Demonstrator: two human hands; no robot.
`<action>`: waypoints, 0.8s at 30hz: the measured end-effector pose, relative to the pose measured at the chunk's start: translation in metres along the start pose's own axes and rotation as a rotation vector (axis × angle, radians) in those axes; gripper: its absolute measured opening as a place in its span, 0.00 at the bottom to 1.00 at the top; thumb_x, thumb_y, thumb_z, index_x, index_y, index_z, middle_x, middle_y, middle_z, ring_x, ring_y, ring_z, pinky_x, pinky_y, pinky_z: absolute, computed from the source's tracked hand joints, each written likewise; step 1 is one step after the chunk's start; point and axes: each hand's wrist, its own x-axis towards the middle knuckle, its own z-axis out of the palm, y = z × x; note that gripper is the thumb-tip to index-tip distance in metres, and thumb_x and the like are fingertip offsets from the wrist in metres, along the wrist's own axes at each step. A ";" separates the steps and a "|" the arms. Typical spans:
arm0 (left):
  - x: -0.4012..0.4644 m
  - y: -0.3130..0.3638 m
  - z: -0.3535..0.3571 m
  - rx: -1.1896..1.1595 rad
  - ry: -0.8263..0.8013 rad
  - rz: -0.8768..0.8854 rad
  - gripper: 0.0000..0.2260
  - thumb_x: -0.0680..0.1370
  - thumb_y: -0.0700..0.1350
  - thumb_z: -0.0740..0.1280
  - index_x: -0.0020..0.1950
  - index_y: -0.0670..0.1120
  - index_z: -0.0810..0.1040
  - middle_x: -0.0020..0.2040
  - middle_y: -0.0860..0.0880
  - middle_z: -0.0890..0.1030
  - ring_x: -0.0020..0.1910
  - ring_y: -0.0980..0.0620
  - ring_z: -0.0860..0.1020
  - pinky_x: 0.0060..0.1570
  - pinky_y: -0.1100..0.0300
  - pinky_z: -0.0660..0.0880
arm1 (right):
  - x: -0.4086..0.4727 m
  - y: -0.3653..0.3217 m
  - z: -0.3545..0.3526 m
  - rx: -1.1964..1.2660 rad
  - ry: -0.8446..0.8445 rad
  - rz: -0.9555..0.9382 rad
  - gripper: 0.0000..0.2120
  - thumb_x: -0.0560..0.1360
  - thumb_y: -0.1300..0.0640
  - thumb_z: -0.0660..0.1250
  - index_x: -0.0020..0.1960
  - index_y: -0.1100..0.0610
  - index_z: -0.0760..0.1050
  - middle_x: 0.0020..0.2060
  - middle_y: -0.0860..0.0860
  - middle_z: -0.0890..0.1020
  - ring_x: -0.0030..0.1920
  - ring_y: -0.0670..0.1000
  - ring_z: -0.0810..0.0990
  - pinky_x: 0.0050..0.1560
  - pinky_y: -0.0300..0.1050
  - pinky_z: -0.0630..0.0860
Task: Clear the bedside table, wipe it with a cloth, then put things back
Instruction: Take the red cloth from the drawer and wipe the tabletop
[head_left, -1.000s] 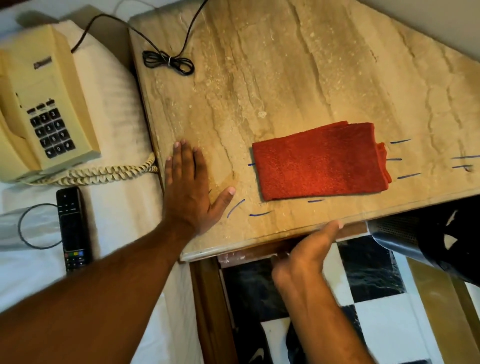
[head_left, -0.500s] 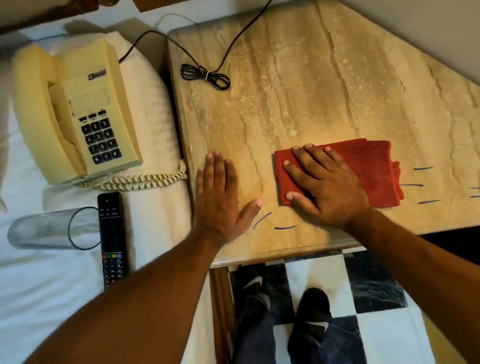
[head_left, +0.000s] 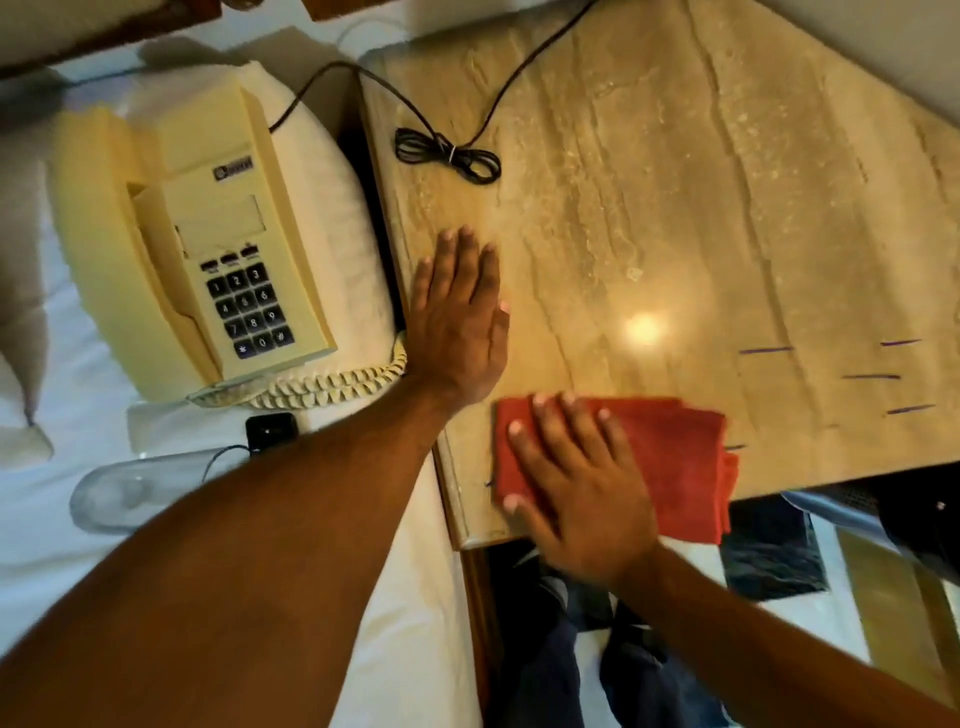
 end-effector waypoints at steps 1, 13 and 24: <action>0.000 0.000 -0.002 -0.010 -0.007 0.002 0.27 0.83 0.50 0.51 0.80 0.41 0.58 0.81 0.39 0.58 0.81 0.39 0.52 0.79 0.42 0.50 | -0.011 -0.004 0.004 -0.031 -0.065 -0.152 0.31 0.80 0.37 0.54 0.80 0.51 0.60 0.80 0.55 0.58 0.81 0.59 0.50 0.76 0.66 0.54; 0.000 0.000 -0.002 -0.040 -0.035 0.006 0.27 0.82 0.49 0.52 0.81 0.41 0.57 0.82 0.39 0.55 0.82 0.39 0.49 0.79 0.42 0.47 | -0.010 0.001 0.009 -0.114 -0.140 -0.428 0.28 0.82 0.42 0.54 0.80 0.48 0.59 0.80 0.52 0.61 0.81 0.58 0.53 0.78 0.61 0.47; -0.001 0.006 0.001 -0.011 -0.005 0.002 0.27 0.83 0.49 0.52 0.81 0.41 0.57 0.82 0.39 0.56 0.82 0.39 0.51 0.79 0.41 0.49 | 0.058 0.087 -0.039 -0.199 0.158 0.400 0.32 0.79 0.32 0.50 0.80 0.44 0.56 0.81 0.52 0.57 0.80 0.65 0.51 0.73 0.71 0.44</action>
